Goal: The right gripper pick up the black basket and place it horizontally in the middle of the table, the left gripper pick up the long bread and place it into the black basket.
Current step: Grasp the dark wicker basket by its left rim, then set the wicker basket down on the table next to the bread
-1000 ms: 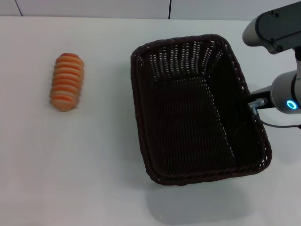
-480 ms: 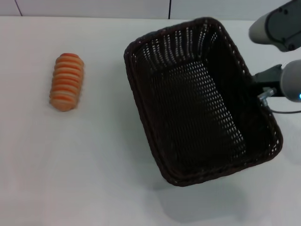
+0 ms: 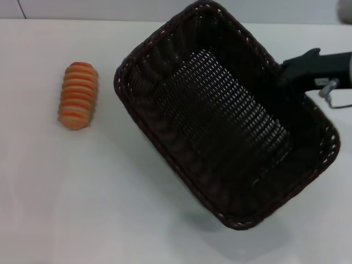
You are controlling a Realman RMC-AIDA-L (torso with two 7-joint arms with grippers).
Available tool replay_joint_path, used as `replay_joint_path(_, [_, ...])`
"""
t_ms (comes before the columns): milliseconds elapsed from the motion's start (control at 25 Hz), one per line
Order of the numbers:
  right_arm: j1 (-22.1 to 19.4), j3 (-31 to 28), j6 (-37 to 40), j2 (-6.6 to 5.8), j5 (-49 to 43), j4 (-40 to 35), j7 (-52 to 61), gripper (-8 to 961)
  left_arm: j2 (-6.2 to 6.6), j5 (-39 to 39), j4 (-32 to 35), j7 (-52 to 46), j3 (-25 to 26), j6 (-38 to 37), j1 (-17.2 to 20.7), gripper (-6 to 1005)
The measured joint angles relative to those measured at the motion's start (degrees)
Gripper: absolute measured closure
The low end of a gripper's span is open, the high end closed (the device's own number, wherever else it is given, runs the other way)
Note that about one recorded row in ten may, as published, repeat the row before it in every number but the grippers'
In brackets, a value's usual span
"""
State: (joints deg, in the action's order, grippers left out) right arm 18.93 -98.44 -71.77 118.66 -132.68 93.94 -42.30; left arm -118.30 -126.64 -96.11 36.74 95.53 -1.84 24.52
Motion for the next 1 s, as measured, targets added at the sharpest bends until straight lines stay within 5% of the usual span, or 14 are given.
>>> replay_joint_path(80, [2.5,-8.2,-4.7,-0.05,5.7,-4.4,-6.7,770,-0.04,0.1,-0.7,0.0,0.0,0.4,0.2,185])
replay_joint_path(440, [9.2,-19.1,-15.6,-1.12,11.7,-13.4,-16.2,792,-0.09,0.2,-2.5,-0.1,-0.9,0.6,1.3,185])
replay_joint_path(560, [11.9,-24.4,-19.7,-2.35,15.7,-18.7,-19.6,791,-0.13,0.2,-2.6,-0.1,-1.1,0.6,1.3,185])
replay_joint_path(720, [13.1,-26.9,-21.7,-3.78,18.1,-22.1,-21.1,791,-0.18,0.2,-2.6,-0.1,-1.1,0.6,1.3,185])
replay_joint_path(800, [14.1,-27.6,-23.6,-5.45,20.4,-26.0,-22.3,791,-0.18,0.2,-2.6,-0.1,-1.0,0.6,1.3,185])
replay_joint_path(1000, [16.5,-26.5,-26.9,-6.80,19.3,-29.7,-23.0,791,-0.14,0.2,-2.6,-0.1,-0.9,0.6,1.3,185])
